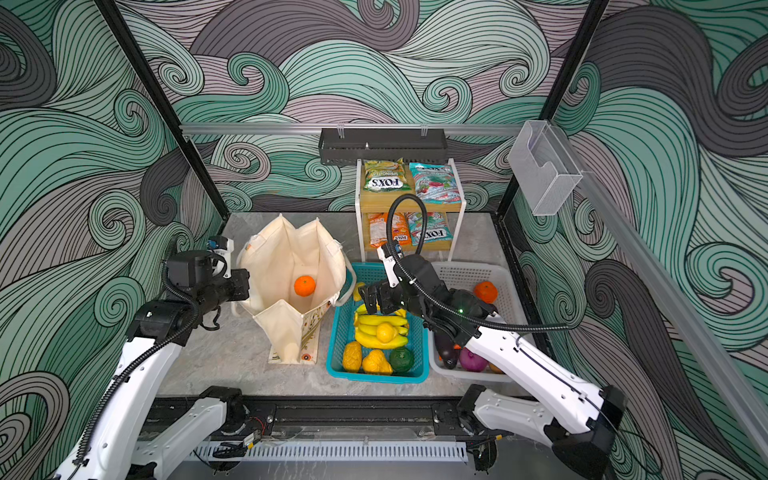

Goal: Place the food into the grocery bag and tie it
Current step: 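Move the right gripper back over the teal fruit basket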

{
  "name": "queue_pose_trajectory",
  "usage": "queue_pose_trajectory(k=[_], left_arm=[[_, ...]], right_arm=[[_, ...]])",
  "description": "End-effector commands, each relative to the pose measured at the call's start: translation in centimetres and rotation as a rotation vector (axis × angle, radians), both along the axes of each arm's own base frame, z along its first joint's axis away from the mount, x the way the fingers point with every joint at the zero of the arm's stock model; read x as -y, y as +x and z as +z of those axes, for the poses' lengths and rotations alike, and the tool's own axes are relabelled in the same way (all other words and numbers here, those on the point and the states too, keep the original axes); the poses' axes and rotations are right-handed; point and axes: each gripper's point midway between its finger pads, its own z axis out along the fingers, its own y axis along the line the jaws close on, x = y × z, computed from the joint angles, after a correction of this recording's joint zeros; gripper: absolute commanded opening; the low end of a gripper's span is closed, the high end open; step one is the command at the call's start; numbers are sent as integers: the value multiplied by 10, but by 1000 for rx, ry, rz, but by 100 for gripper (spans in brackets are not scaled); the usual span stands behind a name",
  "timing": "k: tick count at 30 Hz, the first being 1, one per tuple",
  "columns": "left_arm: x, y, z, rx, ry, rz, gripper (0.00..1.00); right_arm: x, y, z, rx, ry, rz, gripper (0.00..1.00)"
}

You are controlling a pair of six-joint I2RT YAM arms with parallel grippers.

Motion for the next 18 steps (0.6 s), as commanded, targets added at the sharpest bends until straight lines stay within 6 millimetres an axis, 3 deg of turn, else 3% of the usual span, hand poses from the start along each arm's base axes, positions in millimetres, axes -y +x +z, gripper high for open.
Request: queue_pose_trajectory(k=[1,7,13,18], left_arm=[[-7,1,13,52,24,20,0],[-8,1,11,47,33,26,0],[-10,1,12,51,41,32,0],[-11,2,10,45,47,34,0]], right_arm=[[10,-20,-28,-80,-11,24,99],[26,-43,-89,-192,-89,44,95],[21,-70,-137,-363,-130,134,87],[13,-79,-157,-428,-139,176,82]])
